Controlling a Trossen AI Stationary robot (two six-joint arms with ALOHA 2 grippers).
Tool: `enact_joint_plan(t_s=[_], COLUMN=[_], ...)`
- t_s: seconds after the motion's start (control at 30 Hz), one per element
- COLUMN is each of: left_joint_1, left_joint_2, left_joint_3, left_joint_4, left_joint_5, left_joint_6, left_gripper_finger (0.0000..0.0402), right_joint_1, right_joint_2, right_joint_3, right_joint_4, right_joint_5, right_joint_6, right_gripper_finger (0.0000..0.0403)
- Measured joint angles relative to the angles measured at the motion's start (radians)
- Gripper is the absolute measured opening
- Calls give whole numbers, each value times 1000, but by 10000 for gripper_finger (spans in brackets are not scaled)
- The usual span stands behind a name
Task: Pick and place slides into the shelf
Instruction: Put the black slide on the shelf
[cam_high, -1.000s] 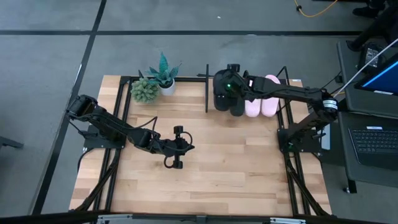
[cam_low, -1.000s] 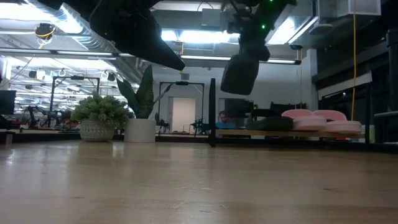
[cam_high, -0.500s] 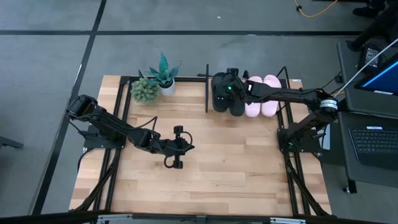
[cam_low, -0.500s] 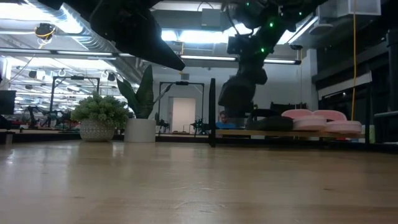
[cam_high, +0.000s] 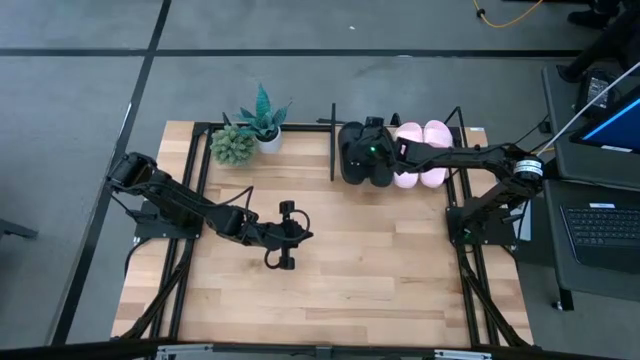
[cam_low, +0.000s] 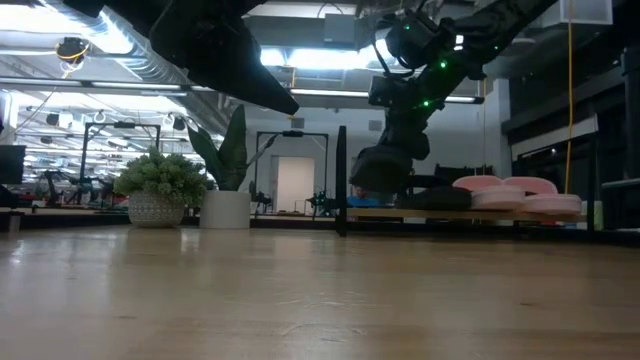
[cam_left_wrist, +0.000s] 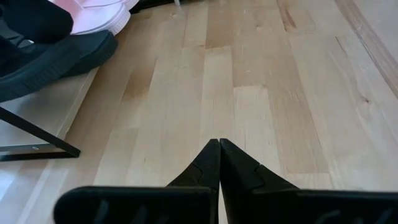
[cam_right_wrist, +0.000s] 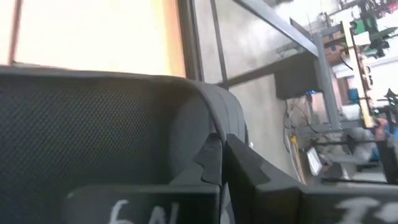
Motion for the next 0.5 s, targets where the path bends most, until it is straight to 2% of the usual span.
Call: enact_joint_plan(t_s=[0.5], left_joint_1=[0], left_joint_2=[0], left_joint_3=[0], left_joint_4=[0], left_joint_5=[-1], left_joint_6=[-1], left_gripper_finger=[0], right_joint_1=[-32], right_joint_2=[12], right_joint_3=[-32], right_joint_4=[70], right_joint_5=[-61], right_joint_6=[33], right_gripper_finger=[8])
